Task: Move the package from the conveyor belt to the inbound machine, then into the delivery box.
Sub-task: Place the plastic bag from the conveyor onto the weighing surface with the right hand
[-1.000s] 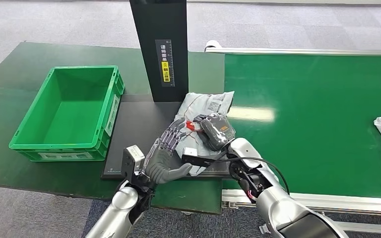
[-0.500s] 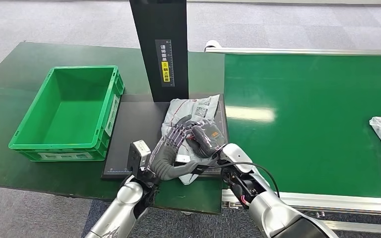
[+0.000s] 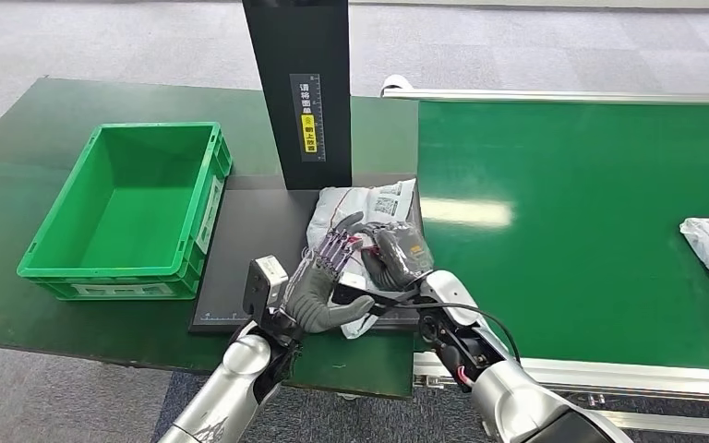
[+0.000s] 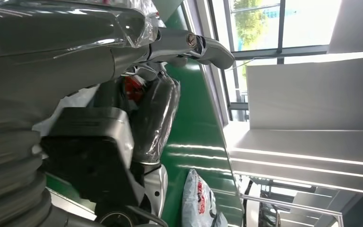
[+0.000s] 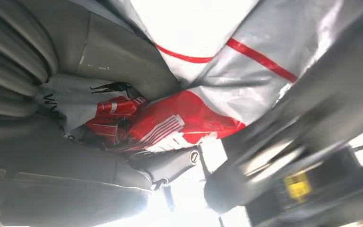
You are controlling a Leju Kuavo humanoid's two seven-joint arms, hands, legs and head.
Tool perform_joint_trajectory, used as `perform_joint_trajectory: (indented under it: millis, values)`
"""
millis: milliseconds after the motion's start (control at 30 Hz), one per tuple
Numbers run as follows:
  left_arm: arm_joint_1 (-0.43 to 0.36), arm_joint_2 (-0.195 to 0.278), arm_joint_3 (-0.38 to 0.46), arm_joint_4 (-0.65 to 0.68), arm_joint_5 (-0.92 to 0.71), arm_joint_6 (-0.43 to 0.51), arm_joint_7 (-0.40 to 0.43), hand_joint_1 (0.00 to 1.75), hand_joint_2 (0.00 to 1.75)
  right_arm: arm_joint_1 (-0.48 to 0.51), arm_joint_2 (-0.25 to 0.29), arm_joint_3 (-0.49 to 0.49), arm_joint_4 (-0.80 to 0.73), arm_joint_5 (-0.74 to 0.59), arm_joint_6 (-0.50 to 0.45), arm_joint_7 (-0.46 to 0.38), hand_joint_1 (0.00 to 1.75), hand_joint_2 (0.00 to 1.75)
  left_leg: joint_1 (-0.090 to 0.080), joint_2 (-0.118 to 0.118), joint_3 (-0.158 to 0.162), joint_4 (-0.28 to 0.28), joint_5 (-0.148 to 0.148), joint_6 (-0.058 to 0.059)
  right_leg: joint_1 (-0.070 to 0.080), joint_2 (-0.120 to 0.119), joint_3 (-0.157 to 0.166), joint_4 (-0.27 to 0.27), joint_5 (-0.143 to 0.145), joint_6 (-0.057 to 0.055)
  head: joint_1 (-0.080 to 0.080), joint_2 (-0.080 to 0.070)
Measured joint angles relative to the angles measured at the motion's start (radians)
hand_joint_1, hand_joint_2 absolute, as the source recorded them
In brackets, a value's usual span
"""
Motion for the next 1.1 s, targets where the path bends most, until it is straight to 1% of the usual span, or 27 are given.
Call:
perform_joint_trajectory:
  millis: [33,67,133,233,367,500,700,767,867,1000,1100]
  values:
    - [0.000,0.000,0.000,0.000,0.000,0.002,0.001,0.00,1.75,0.005,-0.006,-0.008,-0.008,-0.028,0.004,-0.001,0.00,1.31,0.000,0.000,0.000,0.000,0.000,0.000,0.000,0.000,0.000,0.000,0.000,0.000,0.000,0.000]
    - [0.000,0.000,0.000,0.000,0.000,0.004,0.001,0.00,1.75,0.012,-0.009,-0.018,-0.016,-0.056,0.011,-0.004,0.00,1.75,0.000,0.000,0.000,0.000,0.000,0.000,0.000,0.000,0.000,0.000,0.000,0.000,0.000,0.000]
    - [0.001,0.000,0.000,0.000,-0.001,0.011,0.003,0.00,1.75,0.033,-0.014,-0.044,-0.042,-0.124,0.045,-0.015,0.00,1.75,0.000,0.000,0.000,0.000,0.000,0.000,0.000,0.000,0.000,0.000,0.000,0.000,0.000,0.000]
    - [0.008,0.005,0.002,-0.006,-0.006,0.022,0.005,0.00,1.75,0.083,-0.020,-0.097,-0.111,-0.215,0.120,-0.027,0.00,1.75,0.000,0.000,0.000,0.000,0.000,0.000,0.000,0.000,0.000,0.000,0.000,0.000,0.000,0.000]
    - [0.028,0.014,0.005,-0.023,-0.011,0.028,0.006,0.00,1.75,0.143,-0.033,-0.144,-0.196,-0.249,0.203,-0.020,0.00,1.75,0.000,0.000,0.000,0.000,0.000,0.000,0.000,0.000,0.000,0.000,0.000,0.000,0.000,0.000]
    - [0.039,0.018,0.009,-0.034,-0.014,0.029,0.007,0.00,1.75,0.173,-0.041,-0.170,-0.248,-0.255,0.226,-0.012,0.00,1.75,0.000,0.000,0.000,0.000,0.000,0.000,0.000,0.000,0.000,0.000,0.000,0.000,0.000,0.000]
    - [0.046,0.019,0.011,-0.044,-0.018,0.031,0.010,0.00,1.75,0.194,-0.047,-0.186,-0.288,-0.259,0.229,-0.011,0.00,1.75,0.000,0.000,0.000,0.000,0.000,0.000,0.000,0.000,0.000,0.000,0.000,0.000,0.000,0.000]
    - [0.048,0.019,0.013,-0.047,-0.018,0.035,0.013,0.00,1.75,0.205,-0.047,-0.196,-0.306,-0.276,0.244,-0.008,0.00,1.75,0.000,0.000,0.000,0.000,0.000,0.000,0.000,0.000,0.000,0.000,0.000,0.000,0.000,0.000]
    - [0.056,0.019,0.018,-0.058,-0.021,0.039,0.019,0.00,1.75,0.245,-0.050,-0.215,-0.360,-0.332,0.315,-0.001,0.00,1.75,0.000,0.000,0.000,0.000,0.000,0.000,0.000,0.000,0.000,0.000,0.000,0.000,0.000,0.000]
    - [0.073,0.022,0.025,-0.074,-0.031,0.040,0.021,0.00,1.75,0.324,-0.060,-0.241,-0.462,-0.415,0.424,0.000,0.00,1.75,0.000,0.000,0.000,0.000,-0.001,-0.001,0.000,0.000,0.000,0.000,-0.001,0.000,0.000,0.000]
    - [0.089,0.024,0.033,-0.085,-0.037,0.043,0.020,0.00,1.75,0.389,-0.072,-0.269,-0.544,-0.484,0.481,-0.012,0.00,1.75,0.000,-0.001,0.000,0.000,-0.001,-0.001,0.000,0.000,0.000,0.000,-0.001,0.000,0.000,0.000]
